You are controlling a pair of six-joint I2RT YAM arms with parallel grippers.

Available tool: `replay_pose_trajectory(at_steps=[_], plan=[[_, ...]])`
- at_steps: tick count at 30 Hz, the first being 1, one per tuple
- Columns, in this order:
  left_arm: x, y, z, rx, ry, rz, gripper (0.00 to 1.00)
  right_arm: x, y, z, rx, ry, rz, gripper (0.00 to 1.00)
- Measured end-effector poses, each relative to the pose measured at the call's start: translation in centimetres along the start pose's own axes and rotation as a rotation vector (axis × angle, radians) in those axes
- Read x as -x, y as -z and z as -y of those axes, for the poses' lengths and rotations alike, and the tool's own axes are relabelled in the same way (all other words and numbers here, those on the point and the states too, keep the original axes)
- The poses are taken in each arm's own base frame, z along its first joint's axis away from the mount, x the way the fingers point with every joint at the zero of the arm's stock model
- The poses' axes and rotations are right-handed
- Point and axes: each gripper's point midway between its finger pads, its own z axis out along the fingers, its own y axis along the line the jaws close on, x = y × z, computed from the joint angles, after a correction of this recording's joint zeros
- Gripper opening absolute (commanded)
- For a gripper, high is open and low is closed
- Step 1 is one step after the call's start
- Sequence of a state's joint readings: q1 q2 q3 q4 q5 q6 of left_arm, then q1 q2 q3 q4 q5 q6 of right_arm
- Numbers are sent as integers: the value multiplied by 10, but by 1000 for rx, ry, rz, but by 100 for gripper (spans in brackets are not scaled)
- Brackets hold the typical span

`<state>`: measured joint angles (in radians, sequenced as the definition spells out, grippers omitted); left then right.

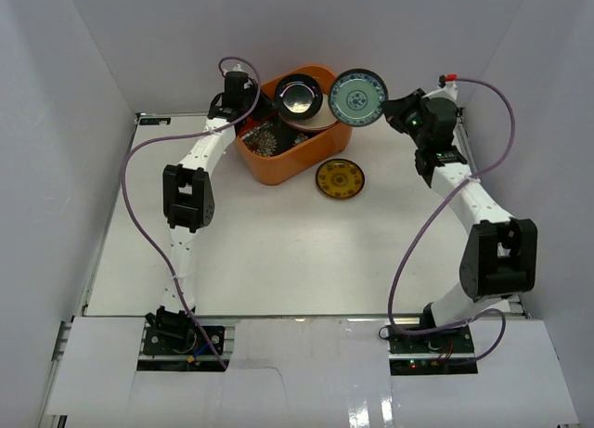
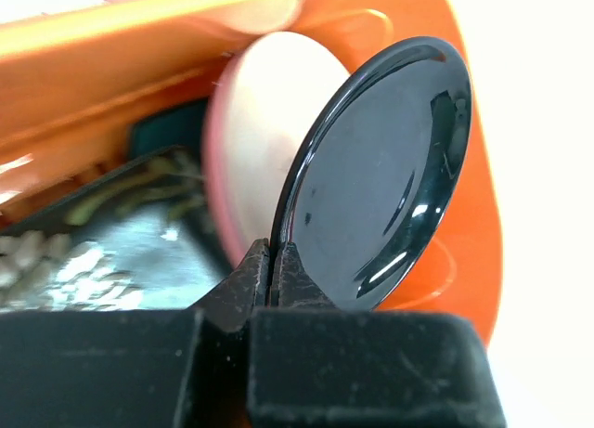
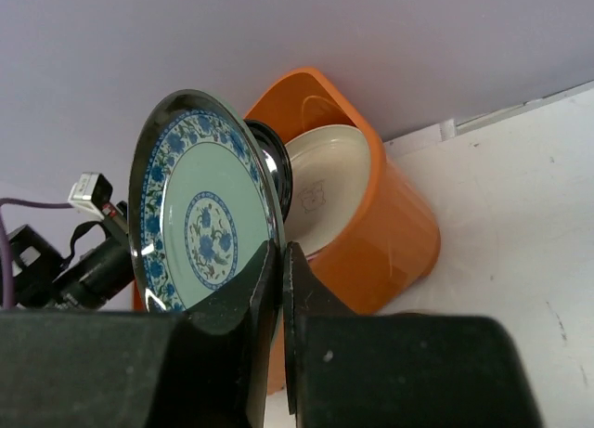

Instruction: Place the plates into the plastic bin on the countertop

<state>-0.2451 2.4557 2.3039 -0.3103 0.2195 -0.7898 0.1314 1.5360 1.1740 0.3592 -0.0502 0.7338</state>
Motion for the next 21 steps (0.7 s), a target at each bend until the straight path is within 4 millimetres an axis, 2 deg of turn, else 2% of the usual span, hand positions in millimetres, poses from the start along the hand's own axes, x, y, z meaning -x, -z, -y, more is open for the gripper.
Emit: replay_pose_trajectory(at_steps=[2,4,5,8,9,10,14,16,18,19,20,21], plan=[[-3,-2,9,-23,9,0,0,-6,-20,-12,4,1,-22,8],[-4,-4,17,-41,15,4,2,-12,-37,-14,-14,5,-41,8],[-3,-6,20,-49,18,10,20,-14,-46,-17,-18,8,-44,8],[-6,-11,26,-67,24,15,66,-22,-70,-24,-35,16,-60,8],[-8,-12,26,-65,28,14,87,-24,-75,-25,-38,20,-63,8],[-8,-13,25,-65,36,15,92,-27,-82,-28,-42,24,-71,8],[-4,-9,20,-65,60,26,95,-34,-108,-40,-37,41,-84,8],[-3,1,18,-56,63,24,95,-39,-119,-44,-35,46,-89,8],[-1,22,23,-56,59,25,91,-47,-129,-45,-40,47,-103,8],[2,39,28,-55,56,30,88,-51,-133,-44,-43,48,-110,8],[7,60,38,-63,43,45,86,-57,-139,-43,-51,49,-122,13],[12,81,51,-75,32,62,82,-61,-144,-43,-54,49,-128,25]])
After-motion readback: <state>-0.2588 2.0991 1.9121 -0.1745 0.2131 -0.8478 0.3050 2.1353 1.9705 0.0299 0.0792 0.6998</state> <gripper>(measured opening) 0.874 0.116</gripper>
